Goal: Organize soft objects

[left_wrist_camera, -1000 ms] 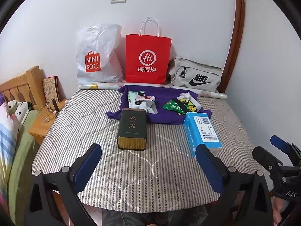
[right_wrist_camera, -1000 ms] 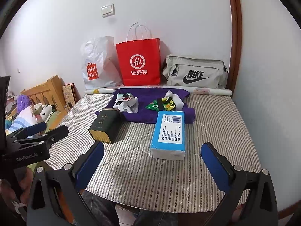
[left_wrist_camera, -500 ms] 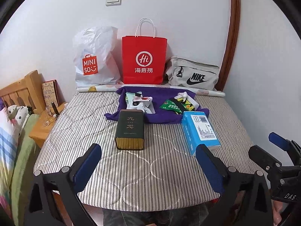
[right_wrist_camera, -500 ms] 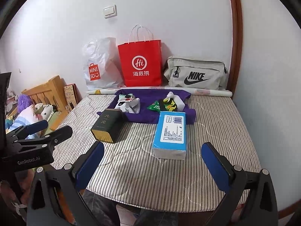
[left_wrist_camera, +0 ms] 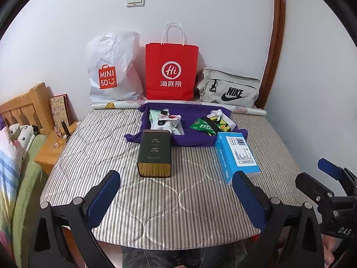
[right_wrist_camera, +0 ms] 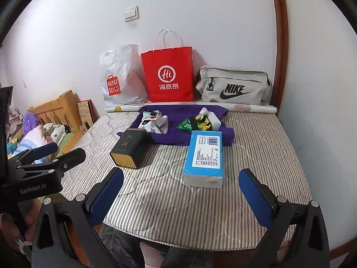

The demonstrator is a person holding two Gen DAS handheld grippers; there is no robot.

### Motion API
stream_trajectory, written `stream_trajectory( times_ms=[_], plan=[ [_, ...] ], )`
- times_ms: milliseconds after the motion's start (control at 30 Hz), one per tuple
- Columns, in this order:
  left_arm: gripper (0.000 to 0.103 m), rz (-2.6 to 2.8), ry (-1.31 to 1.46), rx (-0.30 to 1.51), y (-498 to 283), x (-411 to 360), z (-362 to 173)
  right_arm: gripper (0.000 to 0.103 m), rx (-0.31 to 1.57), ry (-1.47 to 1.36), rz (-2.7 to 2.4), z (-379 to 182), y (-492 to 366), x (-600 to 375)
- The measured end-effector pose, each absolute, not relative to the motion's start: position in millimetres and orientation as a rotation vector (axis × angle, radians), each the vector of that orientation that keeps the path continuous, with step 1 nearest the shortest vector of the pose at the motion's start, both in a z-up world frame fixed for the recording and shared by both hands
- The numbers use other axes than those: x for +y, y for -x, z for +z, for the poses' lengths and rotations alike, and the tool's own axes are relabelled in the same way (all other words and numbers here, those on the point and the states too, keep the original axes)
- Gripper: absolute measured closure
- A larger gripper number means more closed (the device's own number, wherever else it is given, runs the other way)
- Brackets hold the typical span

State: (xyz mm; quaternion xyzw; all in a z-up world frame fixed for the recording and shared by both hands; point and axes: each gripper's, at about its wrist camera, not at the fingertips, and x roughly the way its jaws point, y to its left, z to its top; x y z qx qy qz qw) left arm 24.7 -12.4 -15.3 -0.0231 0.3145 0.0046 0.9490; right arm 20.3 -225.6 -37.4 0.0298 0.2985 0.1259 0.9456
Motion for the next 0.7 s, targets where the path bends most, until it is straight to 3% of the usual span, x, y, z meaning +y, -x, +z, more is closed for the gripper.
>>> stream_trajectory(
  times_ms=[700],
  plan=[
    [0.002,0.007,0.051,0.648,-22.9,-11.9,-16.0,0.001,0.606,-0.061,0.263,-36.1,-17.4,-228.2]
  ],
)
